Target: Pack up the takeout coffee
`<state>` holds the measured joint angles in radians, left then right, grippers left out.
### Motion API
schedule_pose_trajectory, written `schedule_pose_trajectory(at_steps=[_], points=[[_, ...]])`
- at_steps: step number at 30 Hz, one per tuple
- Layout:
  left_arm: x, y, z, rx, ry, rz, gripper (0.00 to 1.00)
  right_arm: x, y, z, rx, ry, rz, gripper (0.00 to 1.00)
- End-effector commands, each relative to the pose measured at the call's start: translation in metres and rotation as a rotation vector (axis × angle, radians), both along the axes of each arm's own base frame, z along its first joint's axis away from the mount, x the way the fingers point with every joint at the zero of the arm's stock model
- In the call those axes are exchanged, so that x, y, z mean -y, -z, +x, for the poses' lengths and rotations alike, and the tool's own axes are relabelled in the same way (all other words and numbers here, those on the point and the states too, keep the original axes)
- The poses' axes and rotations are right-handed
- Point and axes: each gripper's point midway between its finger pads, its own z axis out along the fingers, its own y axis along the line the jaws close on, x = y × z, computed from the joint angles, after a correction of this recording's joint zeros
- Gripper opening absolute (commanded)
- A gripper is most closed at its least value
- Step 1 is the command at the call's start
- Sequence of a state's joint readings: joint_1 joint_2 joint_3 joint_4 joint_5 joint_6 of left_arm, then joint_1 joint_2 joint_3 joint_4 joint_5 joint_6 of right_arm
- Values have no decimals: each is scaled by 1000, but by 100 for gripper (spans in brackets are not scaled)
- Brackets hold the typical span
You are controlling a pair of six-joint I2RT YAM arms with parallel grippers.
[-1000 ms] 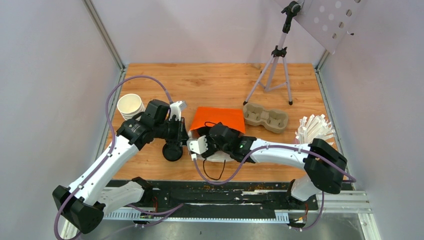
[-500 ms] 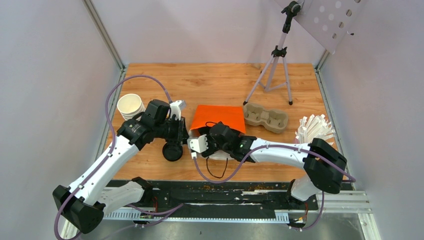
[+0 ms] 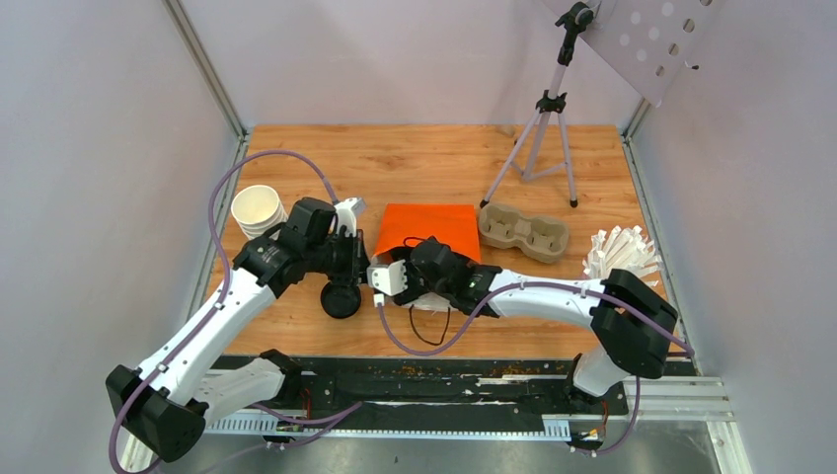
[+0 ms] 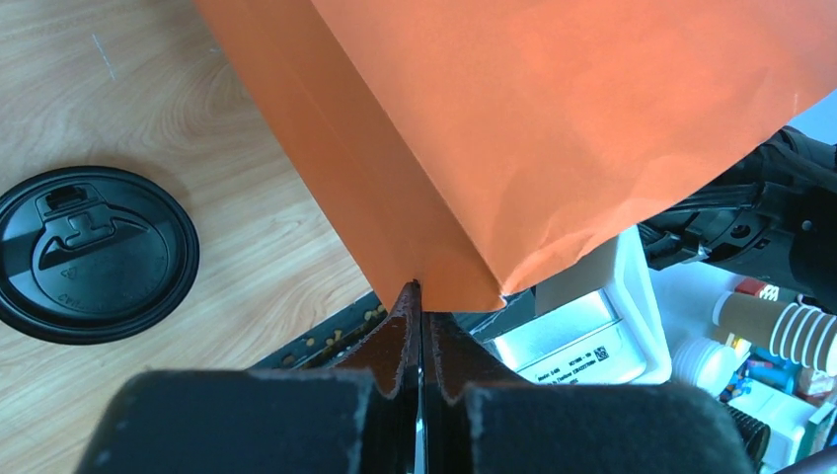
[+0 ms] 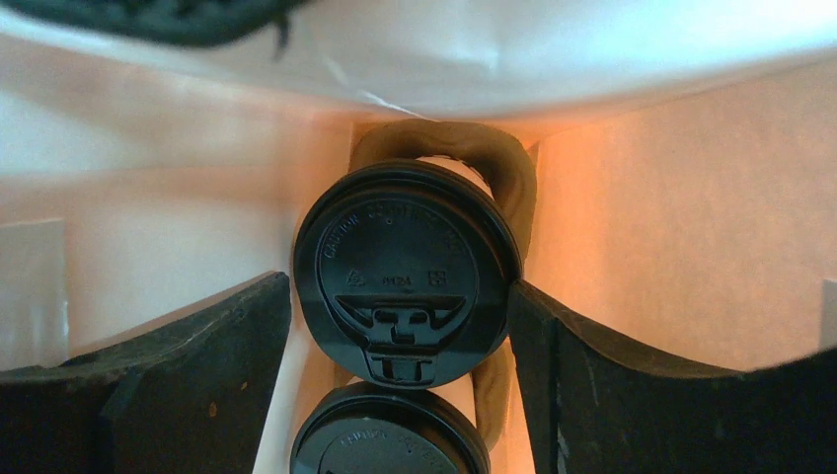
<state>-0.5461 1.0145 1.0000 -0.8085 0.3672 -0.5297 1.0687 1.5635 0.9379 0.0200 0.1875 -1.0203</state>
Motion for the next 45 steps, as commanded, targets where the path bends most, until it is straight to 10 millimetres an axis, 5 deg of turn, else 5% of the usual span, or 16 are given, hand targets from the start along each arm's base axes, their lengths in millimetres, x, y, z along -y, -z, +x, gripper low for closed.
schedule_pose_trajectory(at_steps=[1, 13, 34, 45], points=[[25, -27, -8, 10, 66, -159, 0, -13, -20, 16, 38, 58, 85, 80], [26, -28, -6, 11, 63, -161, 0, -13, -31, 18, 42, 77, 118, 82], [18, -31, 0, 29, 34, -119, 0, 8, -46, -13, -41, 10, 136, 91], [17, -31, 0, 29, 31, -115, 0, 15, -50, -25, -72, -10, 163, 79]])
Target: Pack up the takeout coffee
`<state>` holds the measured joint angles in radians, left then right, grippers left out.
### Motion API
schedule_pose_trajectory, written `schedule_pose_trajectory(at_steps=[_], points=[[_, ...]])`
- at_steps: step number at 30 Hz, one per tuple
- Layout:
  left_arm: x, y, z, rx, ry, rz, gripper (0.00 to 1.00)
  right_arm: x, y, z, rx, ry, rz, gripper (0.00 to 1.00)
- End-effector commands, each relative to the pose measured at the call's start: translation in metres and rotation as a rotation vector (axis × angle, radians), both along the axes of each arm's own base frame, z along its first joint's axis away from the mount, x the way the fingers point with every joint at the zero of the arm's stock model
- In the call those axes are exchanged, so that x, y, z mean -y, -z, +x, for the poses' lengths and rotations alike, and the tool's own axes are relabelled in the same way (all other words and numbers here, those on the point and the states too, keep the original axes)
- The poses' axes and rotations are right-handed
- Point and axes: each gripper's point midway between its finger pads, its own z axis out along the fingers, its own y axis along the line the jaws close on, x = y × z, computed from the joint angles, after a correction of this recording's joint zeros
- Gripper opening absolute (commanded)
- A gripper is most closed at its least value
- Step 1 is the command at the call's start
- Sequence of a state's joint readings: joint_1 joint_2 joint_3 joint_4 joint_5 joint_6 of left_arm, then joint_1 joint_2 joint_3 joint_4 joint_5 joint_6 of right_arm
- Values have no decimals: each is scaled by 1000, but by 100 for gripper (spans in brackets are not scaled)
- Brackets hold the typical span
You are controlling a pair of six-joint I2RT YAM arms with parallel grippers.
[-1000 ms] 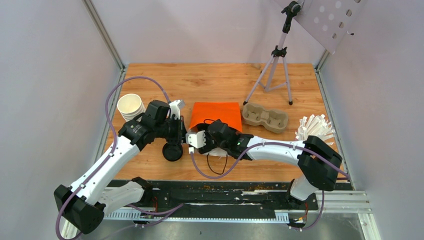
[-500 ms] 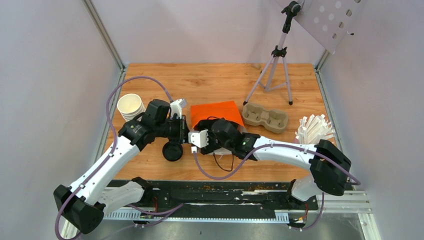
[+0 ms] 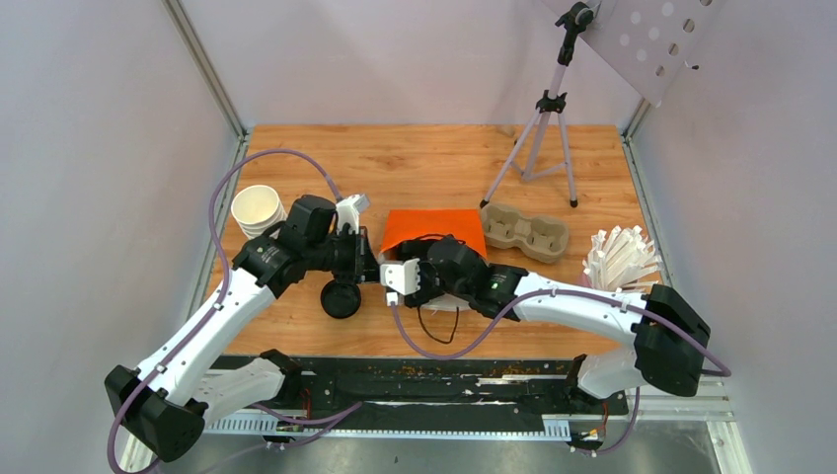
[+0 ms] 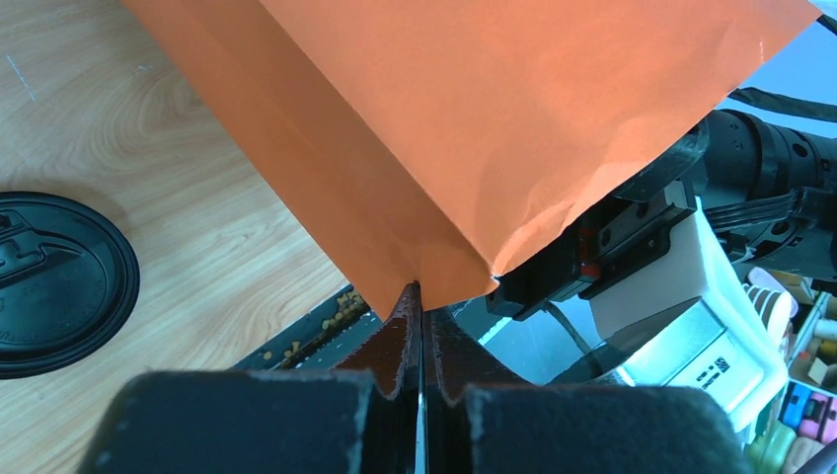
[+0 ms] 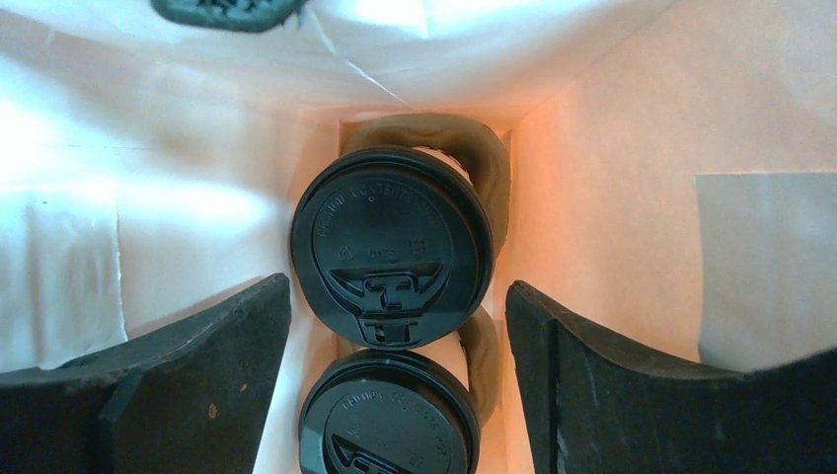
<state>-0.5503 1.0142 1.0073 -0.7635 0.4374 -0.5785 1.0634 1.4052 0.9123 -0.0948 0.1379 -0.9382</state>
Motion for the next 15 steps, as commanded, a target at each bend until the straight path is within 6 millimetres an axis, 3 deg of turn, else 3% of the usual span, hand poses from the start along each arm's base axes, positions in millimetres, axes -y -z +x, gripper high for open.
schedule_pose_trajectory(at_steps=[1, 6, 10, 15], points=[[3, -17, 3, 41, 8, -30, 0, -5, -23, -6, -8, -15, 95, 75], [3, -20, 3, 45, 6, -34, 0, -8, -25, -8, -24, -22, 112, 62], [3, -21, 2, 44, 9, -36, 0, -11, -21, -9, -38, -36, 113, 40], [7, -22, 0, 29, 17, -57, 0, -16, -16, -4, -44, -47, 120, 21]])
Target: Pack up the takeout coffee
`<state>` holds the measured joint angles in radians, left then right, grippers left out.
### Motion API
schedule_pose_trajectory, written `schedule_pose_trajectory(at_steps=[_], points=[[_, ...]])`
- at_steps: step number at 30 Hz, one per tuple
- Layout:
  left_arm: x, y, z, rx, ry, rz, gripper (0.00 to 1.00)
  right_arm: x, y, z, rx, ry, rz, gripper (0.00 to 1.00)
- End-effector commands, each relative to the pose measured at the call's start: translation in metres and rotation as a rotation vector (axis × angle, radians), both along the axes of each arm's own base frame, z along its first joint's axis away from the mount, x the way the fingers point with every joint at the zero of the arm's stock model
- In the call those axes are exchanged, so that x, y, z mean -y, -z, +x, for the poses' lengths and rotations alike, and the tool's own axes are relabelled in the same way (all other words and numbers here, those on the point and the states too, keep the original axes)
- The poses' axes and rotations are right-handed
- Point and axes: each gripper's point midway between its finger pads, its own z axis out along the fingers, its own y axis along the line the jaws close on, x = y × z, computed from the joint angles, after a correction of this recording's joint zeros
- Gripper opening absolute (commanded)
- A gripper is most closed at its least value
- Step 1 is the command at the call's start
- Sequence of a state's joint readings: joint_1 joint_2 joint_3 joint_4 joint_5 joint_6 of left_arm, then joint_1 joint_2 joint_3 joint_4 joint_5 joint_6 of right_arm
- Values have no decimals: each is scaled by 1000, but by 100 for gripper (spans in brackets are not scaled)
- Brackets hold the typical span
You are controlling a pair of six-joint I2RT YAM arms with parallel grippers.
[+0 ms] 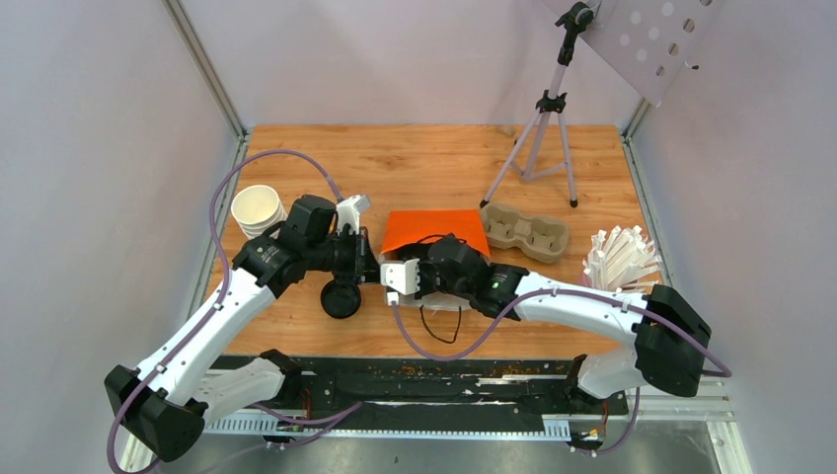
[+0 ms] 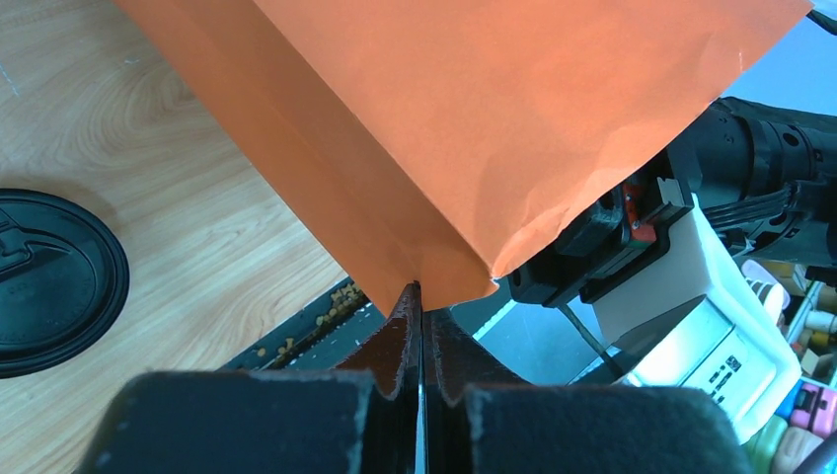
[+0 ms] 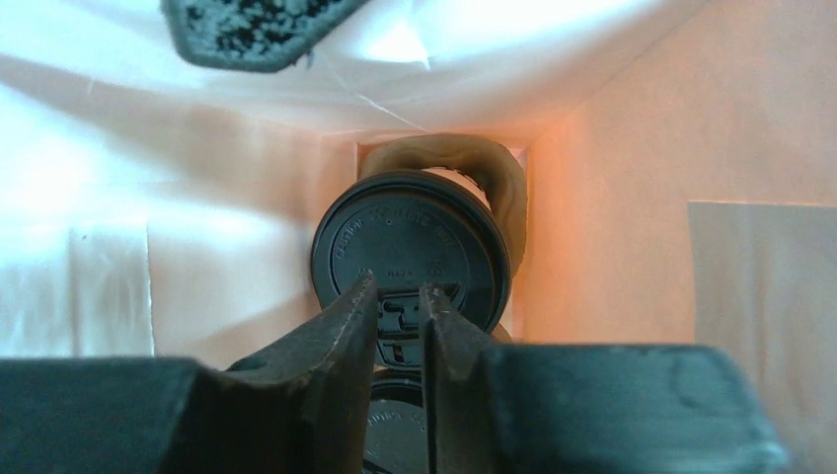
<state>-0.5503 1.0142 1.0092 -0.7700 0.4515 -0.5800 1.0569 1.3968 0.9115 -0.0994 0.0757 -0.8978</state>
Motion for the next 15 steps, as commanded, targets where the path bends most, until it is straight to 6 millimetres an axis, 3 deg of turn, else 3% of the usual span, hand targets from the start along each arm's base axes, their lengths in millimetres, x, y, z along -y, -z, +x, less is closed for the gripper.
schedule_pose_trajectory(at_steps=[1, 5, 15], points=[[6, -21, 3, 39, 8, -51, 0, -12, -17, 4, 5, -19, 85, 17], [6, -23, 3, 41, 7, -52, 0, -17, -15, 7, -5, -16, 104, 11], [6, -21, 1, 32, 14, -54, 0, -28, -12, 16, -7, -3, 131, 9]])
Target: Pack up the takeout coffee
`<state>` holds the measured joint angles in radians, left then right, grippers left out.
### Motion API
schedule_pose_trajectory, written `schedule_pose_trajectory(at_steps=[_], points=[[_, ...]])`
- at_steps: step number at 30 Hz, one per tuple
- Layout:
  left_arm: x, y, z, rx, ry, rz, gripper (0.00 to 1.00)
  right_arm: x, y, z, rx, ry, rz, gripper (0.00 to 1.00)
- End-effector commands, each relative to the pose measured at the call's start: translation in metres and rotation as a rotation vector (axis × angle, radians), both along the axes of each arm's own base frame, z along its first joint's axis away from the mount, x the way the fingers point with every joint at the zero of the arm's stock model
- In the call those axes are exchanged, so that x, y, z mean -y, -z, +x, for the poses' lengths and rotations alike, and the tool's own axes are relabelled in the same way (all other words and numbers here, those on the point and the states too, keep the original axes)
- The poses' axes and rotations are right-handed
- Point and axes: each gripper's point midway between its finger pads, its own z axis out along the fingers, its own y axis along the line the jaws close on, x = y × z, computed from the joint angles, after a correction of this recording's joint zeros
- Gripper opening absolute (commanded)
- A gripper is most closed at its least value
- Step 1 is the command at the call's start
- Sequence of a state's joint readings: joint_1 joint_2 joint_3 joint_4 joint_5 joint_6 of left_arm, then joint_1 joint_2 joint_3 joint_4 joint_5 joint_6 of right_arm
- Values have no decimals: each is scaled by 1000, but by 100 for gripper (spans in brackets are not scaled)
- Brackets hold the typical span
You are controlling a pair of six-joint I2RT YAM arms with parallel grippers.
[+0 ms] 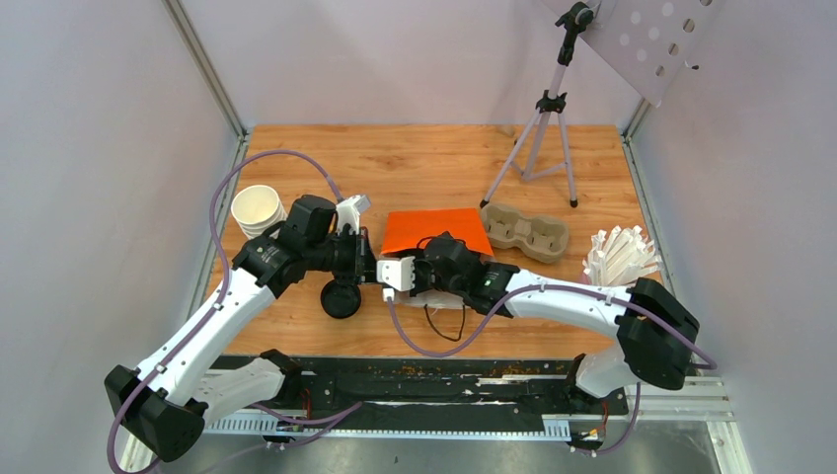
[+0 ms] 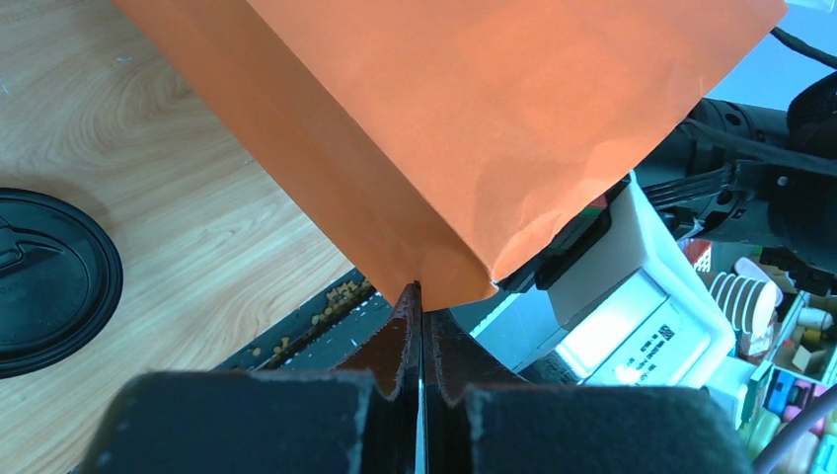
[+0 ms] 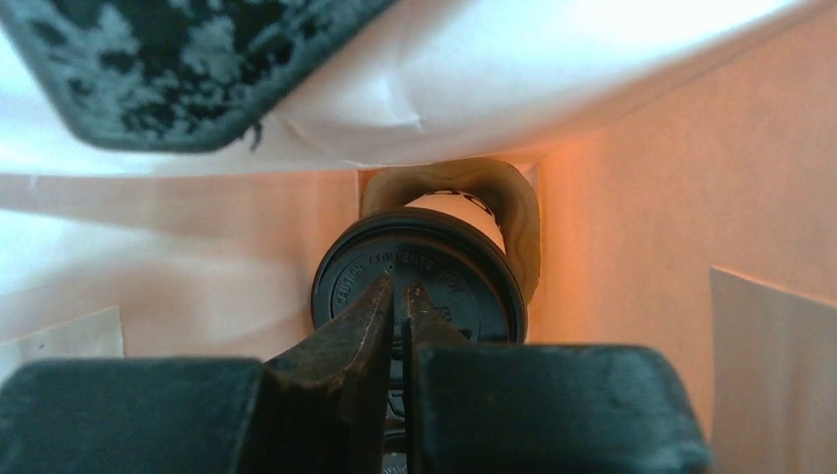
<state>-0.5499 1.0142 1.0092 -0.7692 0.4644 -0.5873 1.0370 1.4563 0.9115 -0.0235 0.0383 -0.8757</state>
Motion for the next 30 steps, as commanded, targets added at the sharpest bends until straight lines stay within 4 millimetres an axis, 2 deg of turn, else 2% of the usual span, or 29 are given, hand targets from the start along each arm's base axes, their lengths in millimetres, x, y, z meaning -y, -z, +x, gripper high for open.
schedule_pose_trajectory(at_steps=[1, 25, 30], points=[[5, -20, 3, 40, 10, -45, 0, -17, -22, 9, 17, 6, 97, 8], [8, -19, 0, 29, 15, -71, 0, -18, -10, 28, 32, 103, 97, 6], [10, -17, 0, 17, 16, -81, 0, -18, -13, 31, 37, 117, 107, 6]])
